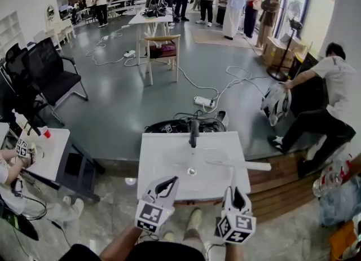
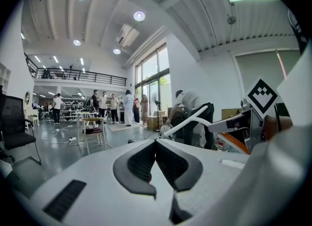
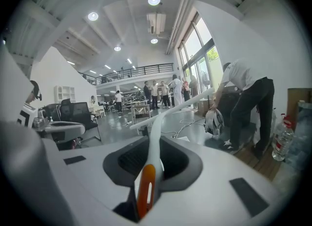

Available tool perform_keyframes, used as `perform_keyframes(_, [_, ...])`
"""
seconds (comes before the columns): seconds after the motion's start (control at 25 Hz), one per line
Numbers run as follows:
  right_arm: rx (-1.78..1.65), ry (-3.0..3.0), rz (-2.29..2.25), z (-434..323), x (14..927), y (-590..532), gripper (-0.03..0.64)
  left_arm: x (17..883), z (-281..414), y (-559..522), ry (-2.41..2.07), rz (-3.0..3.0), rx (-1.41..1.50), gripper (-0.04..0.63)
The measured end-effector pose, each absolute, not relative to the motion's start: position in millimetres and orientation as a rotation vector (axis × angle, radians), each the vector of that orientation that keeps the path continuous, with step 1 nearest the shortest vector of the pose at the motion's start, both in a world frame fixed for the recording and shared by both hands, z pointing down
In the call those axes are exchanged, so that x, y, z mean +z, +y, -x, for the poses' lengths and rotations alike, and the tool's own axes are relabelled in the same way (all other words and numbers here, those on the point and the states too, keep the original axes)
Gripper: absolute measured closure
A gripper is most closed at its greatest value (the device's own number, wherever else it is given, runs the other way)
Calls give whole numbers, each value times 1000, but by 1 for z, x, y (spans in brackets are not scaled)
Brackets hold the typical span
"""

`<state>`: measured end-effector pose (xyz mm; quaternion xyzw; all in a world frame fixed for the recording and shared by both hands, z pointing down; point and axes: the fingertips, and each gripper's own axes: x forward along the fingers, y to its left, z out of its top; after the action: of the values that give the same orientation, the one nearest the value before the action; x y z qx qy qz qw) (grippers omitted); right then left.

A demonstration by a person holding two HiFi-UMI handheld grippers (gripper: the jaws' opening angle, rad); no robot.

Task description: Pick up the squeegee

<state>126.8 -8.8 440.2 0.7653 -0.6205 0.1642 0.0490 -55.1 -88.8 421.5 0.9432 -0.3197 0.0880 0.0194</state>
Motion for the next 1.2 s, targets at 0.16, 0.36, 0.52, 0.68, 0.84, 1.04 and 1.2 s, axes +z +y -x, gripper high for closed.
perform_keyframes(0.16, [496, -1891, -2334, -127, 437, -11, 551, 417, 55, -91, -997, -2929, 269, 594])
perform_keyframes(0.36, [508, -1895, -2335, -130, 440, -13, 551, 416, 53, -93, -1003, -2929, 269, 594])
perform_keyframes(0.52, [513, -1896, -2331, -129, 446, -14, 552, 420, 53, -94, -1003, -2928, 268, 594])
perform_keyframes(0.68, [517, -1886, -2328, -133, 446, -14, 552, 419, 49, -93, -1001, -2925, 269, 594])
perform_keyframes(0.84, [514, -1888, -2323, -134, 446, -15, 552, 422, 49, -93, -997, -2902, 282, 594])
perform_keyframes(1.04, [514, -1894, -2313, -131, 447, -17, 552, 421, 51, -96, -1009, -2907, 278, 594])
perform_keyframes(1.2, [518, -1902, -2309, -127, 444, -19, 552, 417, 53, -98, -1012, -2917, 269, 594])
